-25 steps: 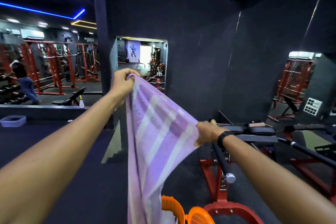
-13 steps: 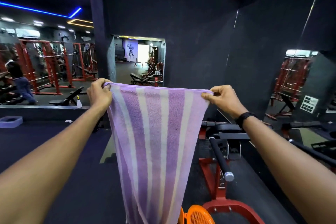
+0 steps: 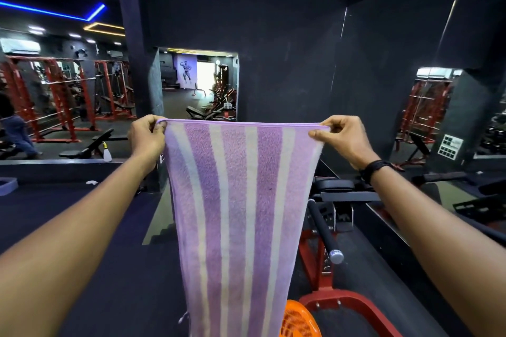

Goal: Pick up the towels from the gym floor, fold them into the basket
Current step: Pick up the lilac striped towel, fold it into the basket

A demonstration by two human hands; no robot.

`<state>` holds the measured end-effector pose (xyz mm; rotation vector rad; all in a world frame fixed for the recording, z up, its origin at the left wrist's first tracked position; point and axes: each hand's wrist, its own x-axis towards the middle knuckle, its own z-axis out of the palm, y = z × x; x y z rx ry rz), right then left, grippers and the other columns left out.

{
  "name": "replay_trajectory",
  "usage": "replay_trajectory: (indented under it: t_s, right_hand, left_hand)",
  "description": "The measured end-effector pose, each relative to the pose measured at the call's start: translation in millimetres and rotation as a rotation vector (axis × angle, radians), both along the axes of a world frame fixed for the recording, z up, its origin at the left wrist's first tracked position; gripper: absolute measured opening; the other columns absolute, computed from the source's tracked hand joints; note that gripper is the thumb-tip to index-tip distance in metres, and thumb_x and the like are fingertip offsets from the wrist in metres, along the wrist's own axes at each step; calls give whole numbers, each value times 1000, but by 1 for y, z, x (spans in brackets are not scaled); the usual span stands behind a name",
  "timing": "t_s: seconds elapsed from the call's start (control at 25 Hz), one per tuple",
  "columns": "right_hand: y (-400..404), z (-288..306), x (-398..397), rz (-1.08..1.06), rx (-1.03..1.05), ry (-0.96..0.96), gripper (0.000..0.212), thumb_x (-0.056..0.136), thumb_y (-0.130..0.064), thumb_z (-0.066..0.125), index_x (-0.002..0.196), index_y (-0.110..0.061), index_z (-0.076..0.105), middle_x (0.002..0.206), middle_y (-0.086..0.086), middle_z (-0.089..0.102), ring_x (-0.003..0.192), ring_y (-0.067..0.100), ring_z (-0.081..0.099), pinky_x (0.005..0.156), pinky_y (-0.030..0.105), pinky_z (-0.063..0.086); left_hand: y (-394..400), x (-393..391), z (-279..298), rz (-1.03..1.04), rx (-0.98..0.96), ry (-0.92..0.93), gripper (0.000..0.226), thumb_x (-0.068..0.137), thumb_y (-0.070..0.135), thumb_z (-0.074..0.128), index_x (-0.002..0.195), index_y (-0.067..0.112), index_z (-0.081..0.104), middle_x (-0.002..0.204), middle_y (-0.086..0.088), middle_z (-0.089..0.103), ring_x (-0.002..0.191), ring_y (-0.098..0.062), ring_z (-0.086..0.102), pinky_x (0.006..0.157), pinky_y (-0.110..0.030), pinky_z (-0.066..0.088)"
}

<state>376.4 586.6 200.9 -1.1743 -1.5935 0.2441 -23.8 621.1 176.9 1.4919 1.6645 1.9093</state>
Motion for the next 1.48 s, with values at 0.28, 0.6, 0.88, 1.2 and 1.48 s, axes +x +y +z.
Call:
replay_trajectory:
  t_s: [0.28, 0.6, 0.88, 1.2, 1.48]
  right_hand:
    - [-8, -14, 7, 207, -437, -107, 33, 65, -11, 86, 86, -5, 61, 60, 5, 63, 50, 13, 58, 54, 26, 50]
    - [-14, 31, -5, 428, -269, 356, 63, 57, -44, 82, 107, -13, 61, 97, -2, 73, 84, 11, 69, 65, 26, 56]
    - [-17, -65, -2, 275, -498, 467, 70, 54, -45, 87, 102, 2, 69, 101, 18, 71, 93, 29, 65, 81, 38, 55]
    - [-10, -11, 17, 374, -607, 303, 88, 42, -50, 93, 113, -5, 65, 108, 12, 72, 101, 25, 69, 80, 36, 58]
    - [-12, -62, 17, 362, -797, 140, 103, 25, -43, 98, 114, -3, 66, 108, 14, 71, 98, 28, 69, 90, 44, 55]
  left_hand:
    - [2, -4, -17, -343, -598, 333, 17, 91, 10, 61, 76, 3, 67, 70, -11, 55, 65, -20, 46, 60, -28, 37]
    - [-17, 53, 57, -862, -309, -301, 66, 56, 52, 85, 102, 10, 63, 91, 1, 71, 78, -12, 66, 75, -28, 50]
    - [-18, 35, -20, -681, -643, 45, 42, 67, 40, 81, 95, 13, 66, 89, -8, 64, 82, -19, 58, 73, -28, 47]
    - [-19, 24, -6, -805, -548, -384, 41, 67, 36, 81, 100, 14, 69, 65, 4, 69, 60, -8, 64, 54, -22, 53]
    - [-34, 44, -64, -898, -703, -17, 101, 21, 54, 93, 108, 10, 67, 92, 2, 75, 81, -7, 70, 61, -18, 52]
